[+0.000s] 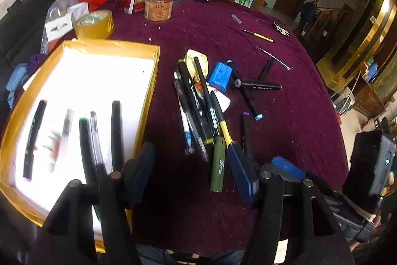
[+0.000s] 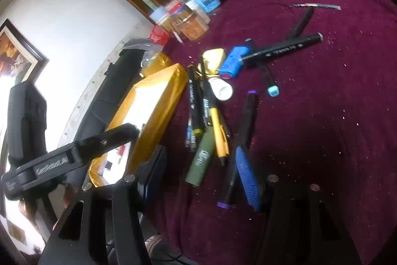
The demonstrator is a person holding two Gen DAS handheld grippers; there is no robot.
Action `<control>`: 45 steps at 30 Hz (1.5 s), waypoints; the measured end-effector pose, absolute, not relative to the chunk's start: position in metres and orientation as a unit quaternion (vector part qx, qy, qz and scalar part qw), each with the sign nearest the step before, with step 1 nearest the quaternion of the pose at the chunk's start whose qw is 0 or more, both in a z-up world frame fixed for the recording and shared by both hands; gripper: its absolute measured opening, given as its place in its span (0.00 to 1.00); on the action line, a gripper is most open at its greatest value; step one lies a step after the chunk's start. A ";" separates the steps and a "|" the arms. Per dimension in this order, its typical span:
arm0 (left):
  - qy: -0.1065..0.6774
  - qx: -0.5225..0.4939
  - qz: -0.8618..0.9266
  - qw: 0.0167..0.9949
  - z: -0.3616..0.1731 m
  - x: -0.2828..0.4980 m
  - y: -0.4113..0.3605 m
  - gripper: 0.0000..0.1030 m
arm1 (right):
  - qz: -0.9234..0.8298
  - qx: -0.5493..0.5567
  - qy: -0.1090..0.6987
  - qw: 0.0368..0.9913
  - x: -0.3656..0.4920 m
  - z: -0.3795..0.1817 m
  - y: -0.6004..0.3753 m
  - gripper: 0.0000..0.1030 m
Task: Organize rigid objects
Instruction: 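Grasp a purple-ended black marker with the right tool while the left tool grasps the olive green cylinder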
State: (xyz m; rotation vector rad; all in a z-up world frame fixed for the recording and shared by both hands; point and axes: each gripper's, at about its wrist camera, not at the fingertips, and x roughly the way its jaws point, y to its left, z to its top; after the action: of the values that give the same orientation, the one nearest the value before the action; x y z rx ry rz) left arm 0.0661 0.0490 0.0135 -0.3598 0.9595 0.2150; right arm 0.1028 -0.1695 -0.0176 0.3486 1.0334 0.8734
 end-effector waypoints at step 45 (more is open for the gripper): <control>0.506 -0.118 -0.020 0.854 -0.039 0.084 -0.001 0.30 | 0.282 0.077 0.497 0.817 0.109 -0.047 -0.195 0.13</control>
State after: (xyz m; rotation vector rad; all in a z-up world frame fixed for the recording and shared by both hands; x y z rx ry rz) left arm 0.0838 -0.0011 -0.0394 -0.2481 1.0637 -0.0427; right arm 0.1093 -0.1947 -0.0470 0.1633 1.0591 0.6018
